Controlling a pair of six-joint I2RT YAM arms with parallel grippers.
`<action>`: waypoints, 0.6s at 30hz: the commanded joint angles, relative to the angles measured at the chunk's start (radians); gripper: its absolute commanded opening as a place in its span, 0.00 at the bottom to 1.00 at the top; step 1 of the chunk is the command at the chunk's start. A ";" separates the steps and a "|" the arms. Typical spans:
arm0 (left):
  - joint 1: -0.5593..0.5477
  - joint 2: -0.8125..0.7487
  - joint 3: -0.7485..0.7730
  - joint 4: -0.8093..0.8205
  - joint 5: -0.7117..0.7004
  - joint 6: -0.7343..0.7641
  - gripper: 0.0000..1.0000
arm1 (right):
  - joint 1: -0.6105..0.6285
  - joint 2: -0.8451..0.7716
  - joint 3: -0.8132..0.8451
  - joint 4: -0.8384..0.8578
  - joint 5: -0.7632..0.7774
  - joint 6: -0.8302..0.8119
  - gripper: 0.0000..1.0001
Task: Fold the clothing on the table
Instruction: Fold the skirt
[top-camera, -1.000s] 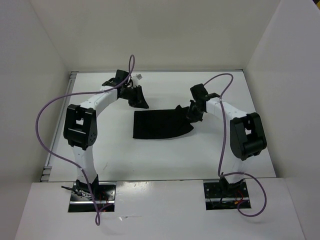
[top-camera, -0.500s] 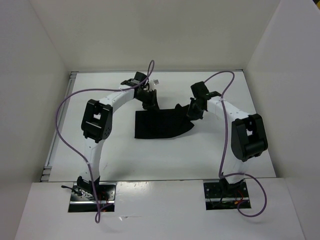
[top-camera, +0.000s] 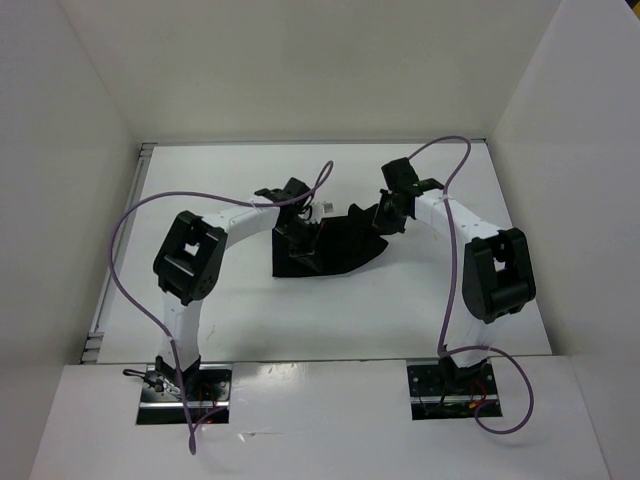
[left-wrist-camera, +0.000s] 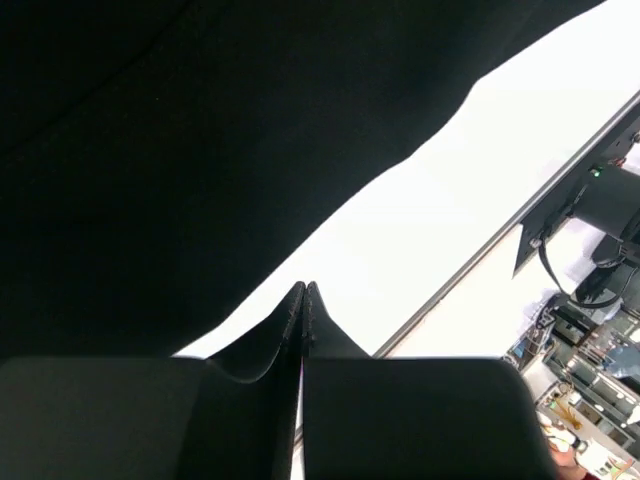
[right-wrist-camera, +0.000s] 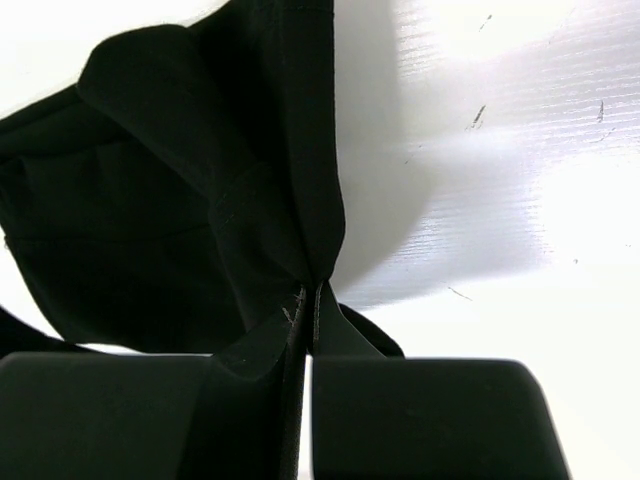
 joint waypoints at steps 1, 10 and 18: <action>-0.003 0.015 0.006 0.066 0.048 0.004 0.02 | 0.002 -0.029 0.044 -0.009 -0.001 -0.007 0.00; -0.037 0.127 0.067 0.138 0.057 -0.063 0.02 | 0.020 -0.038 0.021 -0.018 -0.001 -0.007 0.00; -0.046 0.195 0.035 0.167 0.057 -0.082 0.02 | 0.051 -0.070 0.067 -0.018 -0.010 0.002 0.00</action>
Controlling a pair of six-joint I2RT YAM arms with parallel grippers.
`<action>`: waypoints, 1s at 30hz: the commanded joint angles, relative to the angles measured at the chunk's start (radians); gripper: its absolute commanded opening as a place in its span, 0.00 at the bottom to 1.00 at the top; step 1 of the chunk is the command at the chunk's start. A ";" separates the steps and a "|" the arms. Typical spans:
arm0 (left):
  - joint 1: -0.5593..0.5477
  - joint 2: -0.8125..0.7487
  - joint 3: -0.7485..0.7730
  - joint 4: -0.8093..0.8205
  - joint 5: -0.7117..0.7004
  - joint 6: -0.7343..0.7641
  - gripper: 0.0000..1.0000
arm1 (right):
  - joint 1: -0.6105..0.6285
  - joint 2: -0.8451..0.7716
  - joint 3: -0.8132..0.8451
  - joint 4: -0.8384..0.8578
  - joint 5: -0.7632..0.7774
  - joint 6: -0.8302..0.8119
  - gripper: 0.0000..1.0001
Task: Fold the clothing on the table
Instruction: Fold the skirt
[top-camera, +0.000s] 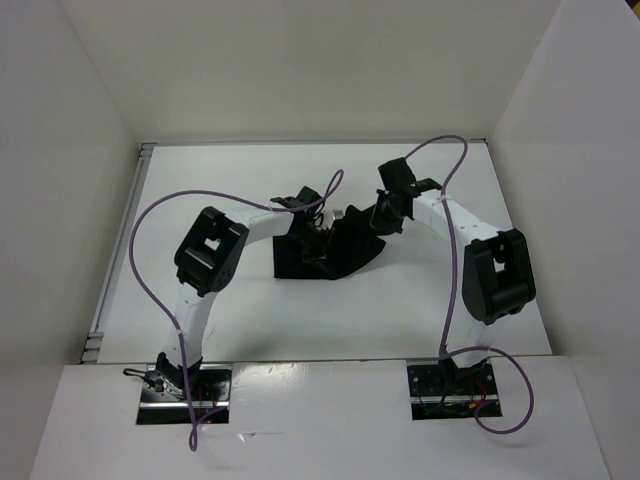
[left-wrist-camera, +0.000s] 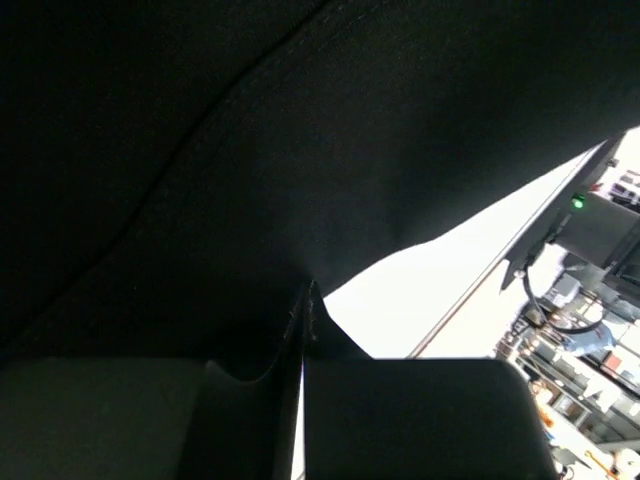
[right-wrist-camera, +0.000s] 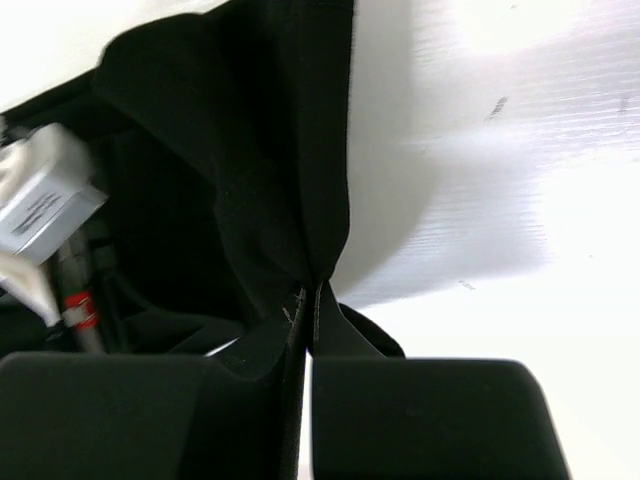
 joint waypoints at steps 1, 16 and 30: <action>-0.004 0.050 -0.015 0.043 -0.003 -0.003 0.02 | 0.031 -0.083 0.066 -0.023 -0.017 0.002 0.00; 0.095 -0.149 0.032 -0.006 -0.048 -0.021 0.41 | 0.111 -0.153 0.094 0.010 -0.146 0.031 0.00; 0.363 -0.373 -0.194 -0.106 -0.355 0.028 0.24 | 0.120 -0.124 0.103 0.019 -0.137 0.012 0.00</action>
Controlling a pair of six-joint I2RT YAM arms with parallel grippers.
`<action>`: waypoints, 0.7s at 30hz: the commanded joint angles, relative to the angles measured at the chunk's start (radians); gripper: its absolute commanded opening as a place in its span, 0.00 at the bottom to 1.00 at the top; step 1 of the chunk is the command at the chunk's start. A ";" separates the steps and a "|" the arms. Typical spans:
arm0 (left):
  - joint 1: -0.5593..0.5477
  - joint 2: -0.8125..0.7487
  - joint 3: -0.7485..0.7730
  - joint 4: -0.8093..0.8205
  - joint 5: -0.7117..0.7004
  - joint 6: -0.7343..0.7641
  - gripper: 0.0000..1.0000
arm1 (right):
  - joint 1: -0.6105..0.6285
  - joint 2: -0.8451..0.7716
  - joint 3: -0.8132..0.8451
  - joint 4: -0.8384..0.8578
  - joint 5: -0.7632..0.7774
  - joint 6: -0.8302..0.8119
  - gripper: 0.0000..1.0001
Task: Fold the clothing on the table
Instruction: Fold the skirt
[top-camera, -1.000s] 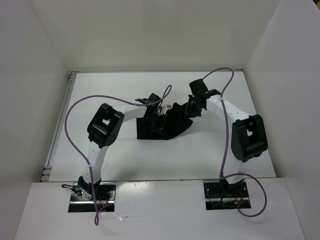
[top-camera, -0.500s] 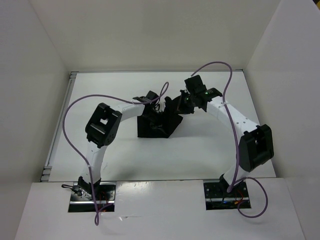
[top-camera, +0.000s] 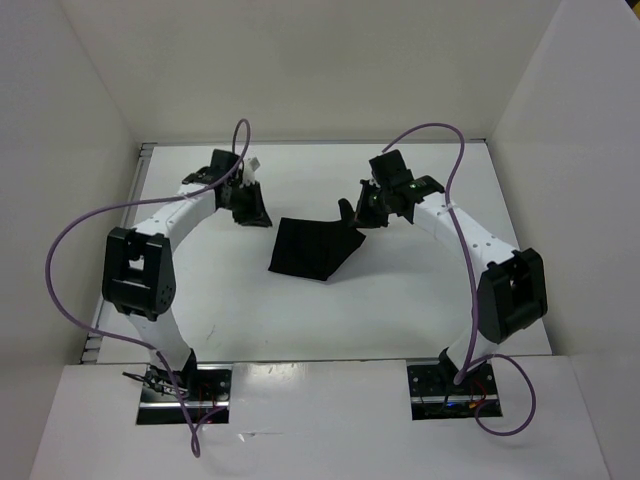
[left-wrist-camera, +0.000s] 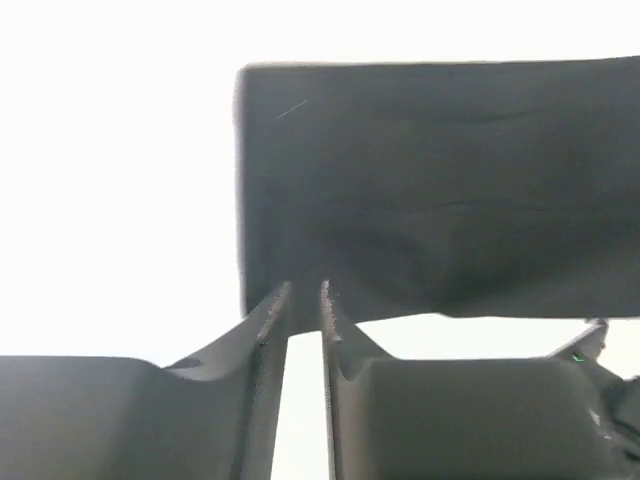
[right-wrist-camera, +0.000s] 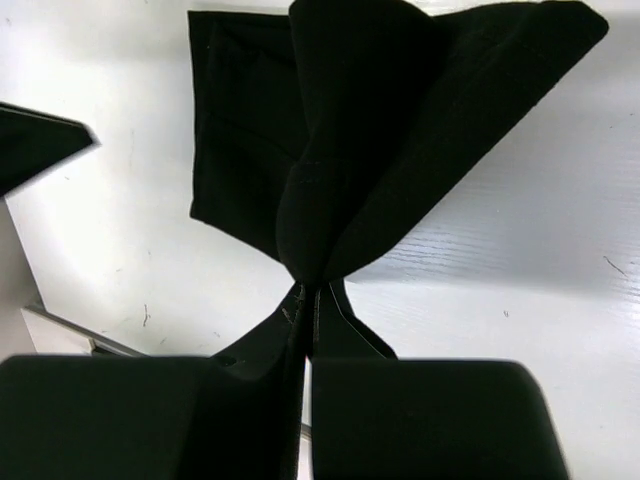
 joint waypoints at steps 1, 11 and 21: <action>0.015 0.045 -0.088 -0.076 -0.127 0.024 0.20 | 0.007 0.004 0.036 0.026 -0.001 -0.010 0.00; 0.016 0.094 -0.172 -0.053 -0.160 0.031 0.04 | 0.053 0.036 0.068 -0.004 0.032 -0.038 0.00; -0.024 0.148 -0.221 0.027 -0.059 -0.006 0.03 | 0.131 0.175 0.186 -0.005 0.032 -0.047 0.00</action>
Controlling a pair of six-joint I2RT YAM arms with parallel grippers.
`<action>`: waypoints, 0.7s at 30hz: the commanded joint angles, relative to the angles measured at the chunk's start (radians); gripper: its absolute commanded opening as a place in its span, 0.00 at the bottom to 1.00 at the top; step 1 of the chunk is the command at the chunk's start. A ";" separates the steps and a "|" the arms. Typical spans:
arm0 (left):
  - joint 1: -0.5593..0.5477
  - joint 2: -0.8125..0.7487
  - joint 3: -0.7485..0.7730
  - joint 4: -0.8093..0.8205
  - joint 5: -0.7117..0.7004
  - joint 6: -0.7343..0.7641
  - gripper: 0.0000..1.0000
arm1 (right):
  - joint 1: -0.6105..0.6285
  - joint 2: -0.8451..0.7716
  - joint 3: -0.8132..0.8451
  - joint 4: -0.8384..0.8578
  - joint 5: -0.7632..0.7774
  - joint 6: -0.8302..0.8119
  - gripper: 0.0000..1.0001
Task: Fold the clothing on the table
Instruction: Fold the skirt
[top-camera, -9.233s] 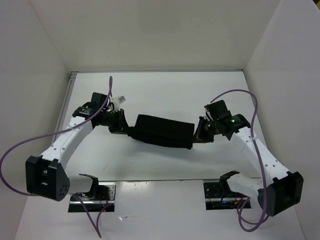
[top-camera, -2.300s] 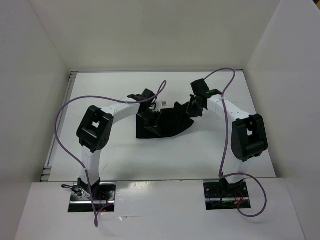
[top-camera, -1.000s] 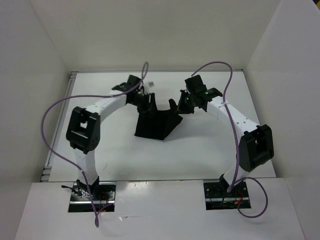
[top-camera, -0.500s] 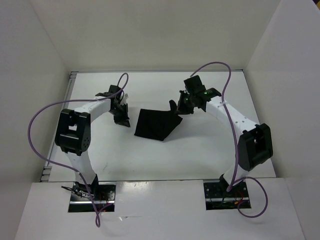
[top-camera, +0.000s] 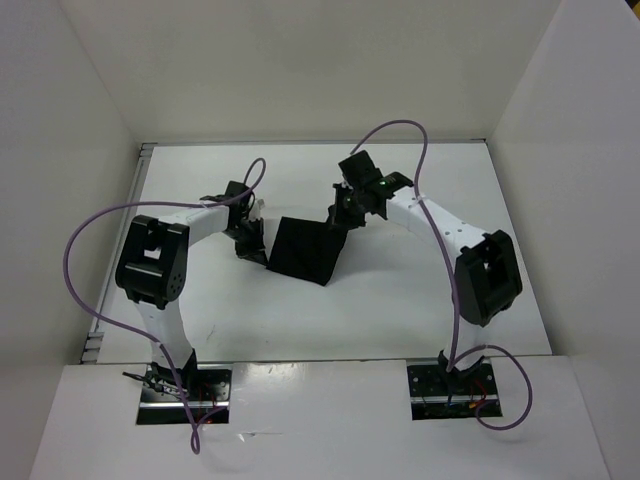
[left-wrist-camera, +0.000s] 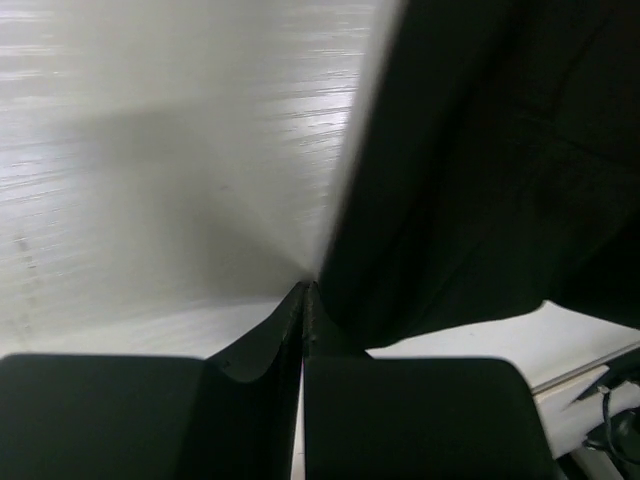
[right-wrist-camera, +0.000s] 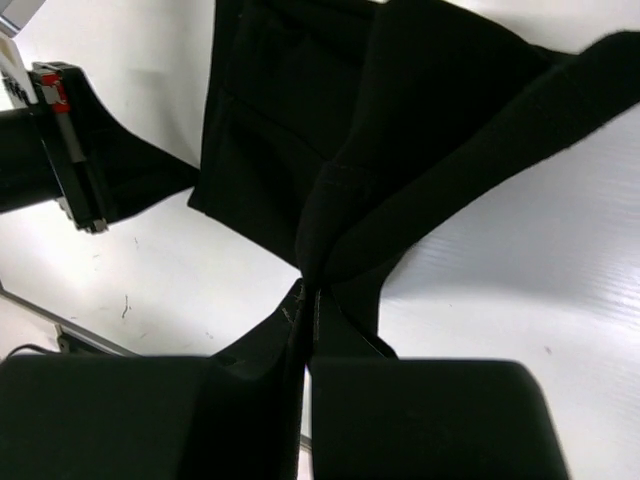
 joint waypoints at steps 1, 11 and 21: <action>-0.006 0.041 -0.013 0.051 0.051 -0.014 0.03 | 0.039 0.053 0.072 0.007 0.005 -0.016 0.00; -0.006 0.052 -0.001 0.072 0.097 -0.035 0.03 | 0.134 0.223 0.231 0.007 -0.046 -0.025 0.00; -0.006 0.052 -0.001 0.072 0.106 -0.035 0.03 | 0.175 0.372 0.338 0.007 -0.077 -0.025 0.00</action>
